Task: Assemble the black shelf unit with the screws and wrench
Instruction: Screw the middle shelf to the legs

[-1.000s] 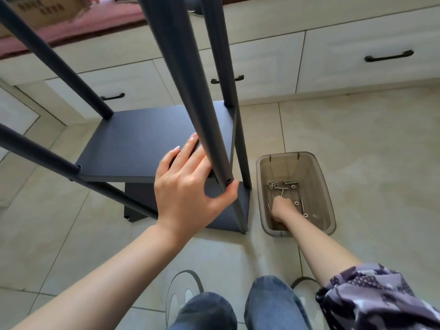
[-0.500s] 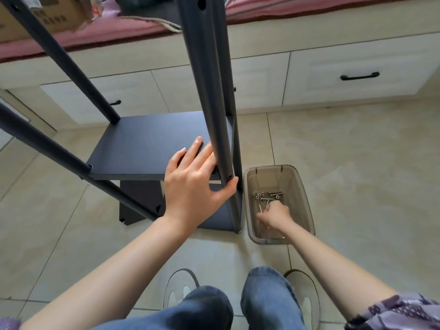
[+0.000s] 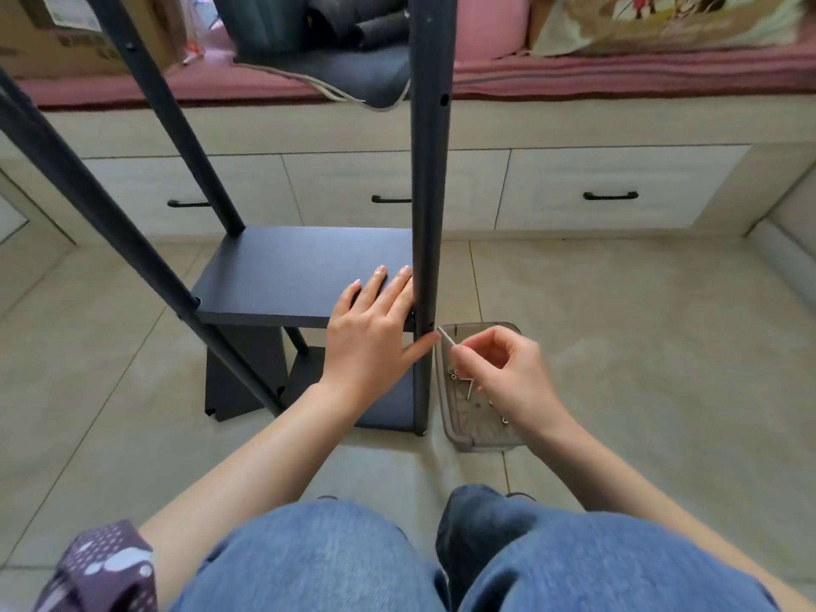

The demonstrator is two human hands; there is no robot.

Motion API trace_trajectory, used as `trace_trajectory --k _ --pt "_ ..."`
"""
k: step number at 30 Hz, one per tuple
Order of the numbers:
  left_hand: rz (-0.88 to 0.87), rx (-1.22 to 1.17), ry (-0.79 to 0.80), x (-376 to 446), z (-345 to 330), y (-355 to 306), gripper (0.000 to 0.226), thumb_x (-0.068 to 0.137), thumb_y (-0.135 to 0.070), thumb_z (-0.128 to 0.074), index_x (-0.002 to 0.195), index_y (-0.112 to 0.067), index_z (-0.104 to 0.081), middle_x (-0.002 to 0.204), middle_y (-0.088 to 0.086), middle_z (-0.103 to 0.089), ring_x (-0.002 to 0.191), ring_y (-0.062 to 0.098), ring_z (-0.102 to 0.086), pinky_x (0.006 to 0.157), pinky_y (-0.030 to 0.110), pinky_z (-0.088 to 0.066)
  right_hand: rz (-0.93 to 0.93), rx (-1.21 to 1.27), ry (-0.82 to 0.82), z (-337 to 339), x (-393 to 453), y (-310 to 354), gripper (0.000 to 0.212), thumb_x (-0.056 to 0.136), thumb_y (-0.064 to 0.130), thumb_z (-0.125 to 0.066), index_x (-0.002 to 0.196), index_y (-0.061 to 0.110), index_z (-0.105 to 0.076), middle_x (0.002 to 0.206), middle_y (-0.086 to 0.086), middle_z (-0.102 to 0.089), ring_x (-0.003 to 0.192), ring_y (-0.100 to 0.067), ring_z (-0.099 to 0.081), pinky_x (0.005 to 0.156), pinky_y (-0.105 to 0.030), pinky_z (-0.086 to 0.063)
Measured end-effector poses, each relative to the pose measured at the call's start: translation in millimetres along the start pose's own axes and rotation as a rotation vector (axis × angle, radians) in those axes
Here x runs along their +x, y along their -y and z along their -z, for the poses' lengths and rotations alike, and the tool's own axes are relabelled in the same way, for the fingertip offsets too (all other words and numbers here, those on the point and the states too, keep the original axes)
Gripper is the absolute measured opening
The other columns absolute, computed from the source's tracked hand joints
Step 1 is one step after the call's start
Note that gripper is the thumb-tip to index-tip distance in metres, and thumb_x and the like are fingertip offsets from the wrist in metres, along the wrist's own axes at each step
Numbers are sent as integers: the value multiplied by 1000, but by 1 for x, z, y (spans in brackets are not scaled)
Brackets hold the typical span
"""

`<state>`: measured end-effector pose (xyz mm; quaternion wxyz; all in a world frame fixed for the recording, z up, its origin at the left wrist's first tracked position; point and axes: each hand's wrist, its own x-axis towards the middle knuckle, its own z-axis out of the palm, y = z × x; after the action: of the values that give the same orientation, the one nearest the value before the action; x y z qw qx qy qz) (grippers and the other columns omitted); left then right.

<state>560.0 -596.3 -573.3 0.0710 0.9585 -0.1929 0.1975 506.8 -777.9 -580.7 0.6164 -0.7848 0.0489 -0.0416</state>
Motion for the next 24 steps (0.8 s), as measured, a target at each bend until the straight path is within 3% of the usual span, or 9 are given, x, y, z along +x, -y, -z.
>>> trace_trajectory --k 3,8,14,16,18,20,22,24 --pt "-17 -2 16 0 1 3 72 94 -60 -52 151 -16 -44 155 1 -44 147 27 -34 119 45 -28 29 -33 -31 -2 -2 7 10 84 23 -75 78 22 -68 72 3 -72 70 -15 -69 66 -32 -57" --pt "-53 -51 61 -2 5 5 74 95 -58 -53 155 -18 -36 161 0 -34 151 24 -26 123 42 -21 79 -60 -37 -3 -4 9 14 83 20 -76 73 23 -67 70 3 -71 67 -14 -68 63 -31 -53" --pt "11 -350 -89 -19 11 4 61 84 -11 -65 143 -10 -53 145 3 -56 143 23 -42 121 37 -25 101 -94 -29 -5 -3 14 14 84 19 -75 74 22 -66 70 3 -71 66 -14 -68 63 -35 -55" --pt "55 -435 -229 -23 14 1 48 82 -6 -62 130 -6 -64 127 6 -68 127 25 -58 113 39 -40 95 -115 -36 -4 -3 14 14 85 19 -75 74 21 -66 70 3 -71 67 -15 -68 64 -37 -56" --pt "72 -500 -416 -26 17 0 29 84 -11 -57 108 -5 -72 99 4 -73 100 23 -66 91 37 -54 95 -127 -46 -2 -2 13 14 85 19 -75 74 22 -66 70 4 -71 66 -13 -68 63 -33 -54" --pt "147 -581 -502 -30 19 -2 18 86 -19 -55 88 -9 -70 79 -3 -68 77 17 -62 71 34 -53 90 -135 -49 -2 -1 13 15 85 19 -75 73 22 -66 70 4 -71 66 -12 -67 63 -31 -53" --pt "327 -752 -428 -33 21 -3 29 89 -33 -54 70 -12 -63 61 -6 -62 60 14 -58 61 39 -50 88 -139 -43 -1 0 12 16 84 19 -75 72 22 -66 70 4 -71 66 -13 -67 62 -31 -53" --pt "555 -921 -274 -36 20 -4 46 89 -47 -52 58 -14 -61 50 -1 -60 52 17 -58 64 43 -52 95 -139 -37 -1 1 11 17 84 19 -76 72 23 -65 69 4 -70 64 -12 -66 61 -28 -51"
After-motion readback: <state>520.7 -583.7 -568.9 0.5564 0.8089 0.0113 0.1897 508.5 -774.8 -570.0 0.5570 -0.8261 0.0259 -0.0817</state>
